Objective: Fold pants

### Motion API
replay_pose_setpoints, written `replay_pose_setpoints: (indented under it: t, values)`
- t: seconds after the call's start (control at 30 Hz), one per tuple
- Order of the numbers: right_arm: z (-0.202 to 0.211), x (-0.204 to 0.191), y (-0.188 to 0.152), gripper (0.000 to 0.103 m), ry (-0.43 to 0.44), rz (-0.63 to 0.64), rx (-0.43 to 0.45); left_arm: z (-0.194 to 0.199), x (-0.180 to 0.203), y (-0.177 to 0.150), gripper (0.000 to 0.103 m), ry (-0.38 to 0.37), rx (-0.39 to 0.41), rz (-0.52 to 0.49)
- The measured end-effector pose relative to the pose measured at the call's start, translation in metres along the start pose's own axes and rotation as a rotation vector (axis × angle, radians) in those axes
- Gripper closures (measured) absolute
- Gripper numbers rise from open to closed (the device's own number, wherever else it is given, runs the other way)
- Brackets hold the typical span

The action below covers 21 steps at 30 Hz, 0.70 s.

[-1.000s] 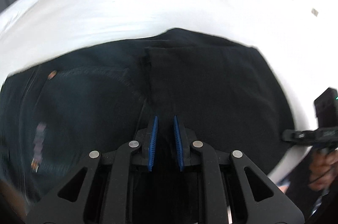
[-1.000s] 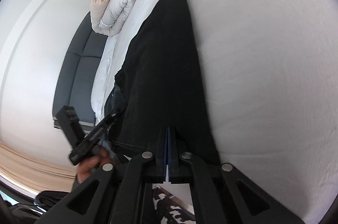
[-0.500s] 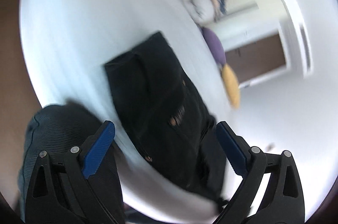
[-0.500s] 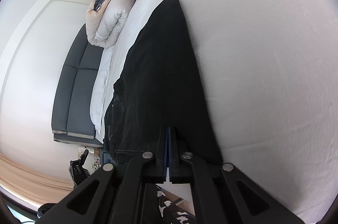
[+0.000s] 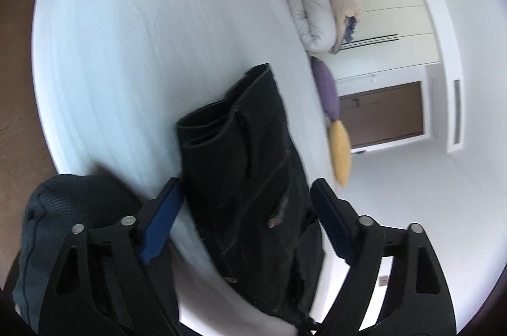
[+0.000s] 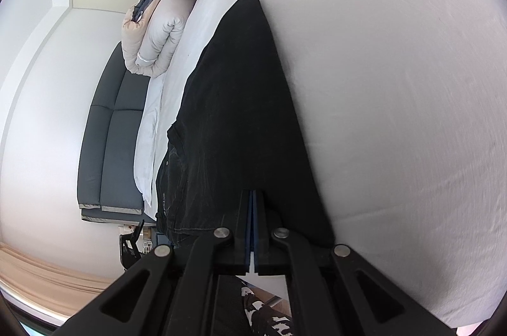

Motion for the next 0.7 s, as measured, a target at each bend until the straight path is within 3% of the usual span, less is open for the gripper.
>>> replay_pose_setpoints:
  t: [0.27, 0.37, 0.43, 0.53, 0.7]
  values:
    - [0.000, -0.001, -0.001, 0.103, -0.002, 0.003, -0.003, -0.001, -0.006, 0.000, 0.024, -0.043, -0.003, 0.008]
    - [-0.001, 0.000, -0.001, 0.103, 0.003, 0.003, -0.002, 0.003, -0.012, 0.001, 0.029, -0.069, 0.003, 0.052]
    - [-0.001, 0.000, -0.001, 0.103, 0.003, 0.003, -0.002, 0.005, -0.020, 0.000, 0.036, -0.059, 0.007, 0.085]
    - [-0.001, 0.000, -0.001, 0.103, 0.003, 0.003, -0.002, 0.007, -0.031, -0.005, 0.036, 0.000, 0.017, 0.104]
    - [0.000, 0.000, -0.001, 0.103, 0.006, 0.004, -0.003, 0.002, -0.034, -0.006, 0.036, -0.017, 0.006, 0.103]
Point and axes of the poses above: each gripper's, at about its wrist camera, not at the fingertips, and z roughly against the way its jaws point, x to its right, y to its top, the point moved 9 cm from there along -z, roughly the way its jaws point, and after that the axes turned 8 degrees about -x, right-handed, at the moved point
